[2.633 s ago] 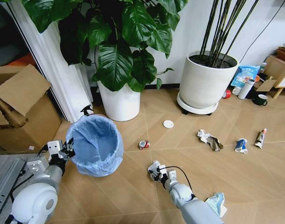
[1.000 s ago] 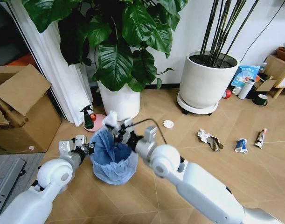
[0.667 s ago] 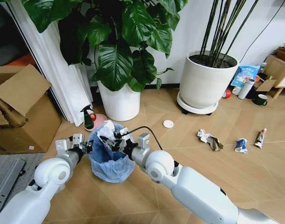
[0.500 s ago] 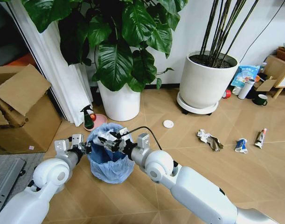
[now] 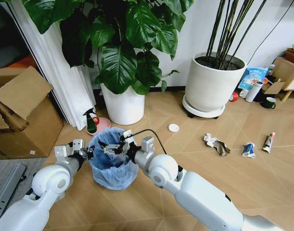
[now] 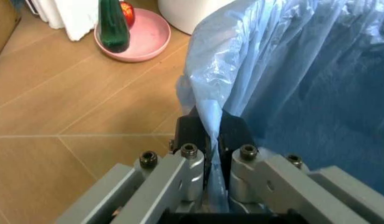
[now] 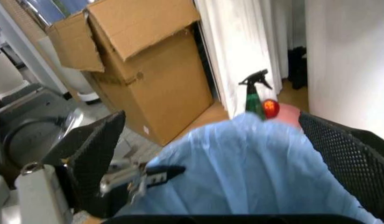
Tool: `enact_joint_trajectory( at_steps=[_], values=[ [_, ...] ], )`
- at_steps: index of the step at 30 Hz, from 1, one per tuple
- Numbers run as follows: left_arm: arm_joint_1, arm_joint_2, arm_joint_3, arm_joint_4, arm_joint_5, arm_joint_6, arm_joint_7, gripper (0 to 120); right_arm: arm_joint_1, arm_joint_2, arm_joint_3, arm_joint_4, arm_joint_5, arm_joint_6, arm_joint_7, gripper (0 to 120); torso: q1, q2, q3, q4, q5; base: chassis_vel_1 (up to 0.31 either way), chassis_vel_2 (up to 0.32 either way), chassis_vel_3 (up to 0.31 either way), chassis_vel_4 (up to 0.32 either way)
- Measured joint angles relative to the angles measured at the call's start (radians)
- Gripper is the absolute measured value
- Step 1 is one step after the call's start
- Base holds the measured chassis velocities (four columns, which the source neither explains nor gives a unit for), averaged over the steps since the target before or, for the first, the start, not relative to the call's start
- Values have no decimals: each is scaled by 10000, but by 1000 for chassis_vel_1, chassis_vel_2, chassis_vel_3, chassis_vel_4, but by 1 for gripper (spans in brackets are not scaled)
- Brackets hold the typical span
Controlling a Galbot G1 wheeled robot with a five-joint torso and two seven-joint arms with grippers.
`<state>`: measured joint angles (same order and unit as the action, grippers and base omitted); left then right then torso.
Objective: Pick up the trash bin and place the garbage on the floor into it.
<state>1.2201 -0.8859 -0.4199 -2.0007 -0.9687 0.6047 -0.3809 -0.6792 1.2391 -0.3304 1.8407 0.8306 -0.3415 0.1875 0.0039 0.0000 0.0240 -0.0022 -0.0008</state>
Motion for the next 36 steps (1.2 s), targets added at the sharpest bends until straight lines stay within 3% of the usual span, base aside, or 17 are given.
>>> enact_joint_trajectory(
  at_steps=[11, 17, 19, 25, 34, 36],
  values=[
    [463, -112, -537, -68, 315, -47, 241, 0, 215, -107, 1241, -589, -718, -94, 47, 100, -1, 0, 0, 0, 0, 0, 0, 0, 0],
    [527, -172, -782, -138, 366, -69, 300, 0, 308, -90, 2184, -3173, -1560, 108, -430, 100, -1, 0, 1, -2, 2, 0, 0, 0, 0],
    [527, -172, -783, -150, 366, -71, 300, 0, 299, -71, 2207, -3354, -1608, 142, -471, 100, -1, 0, 0, -3, 1, 0, 0, 0, 0],
    [579, -243, -785, -276, 427, -136, 350, 0, 113, 671, 2416, -6474, -3129, 1092, -1460, 100, 0, 0, 1, -2, 1, 0, 0, 0, 0],
    [643, -312, -775, -306, 628, -223, 520, 0, 578, 1699, 2864, -9358, -4244, 1817, -2123, 100, -1, -1, 0, 1, 1, 0, 0, 0, 0],
    [675, -323, -751, -353, 665, -238, 552, 0, 982, 2247, 3230, -10770, -4874, 2189, -2673, 100, 0, -1, 1, 0, -1, 0, 0, 0, 0]
  ],
)
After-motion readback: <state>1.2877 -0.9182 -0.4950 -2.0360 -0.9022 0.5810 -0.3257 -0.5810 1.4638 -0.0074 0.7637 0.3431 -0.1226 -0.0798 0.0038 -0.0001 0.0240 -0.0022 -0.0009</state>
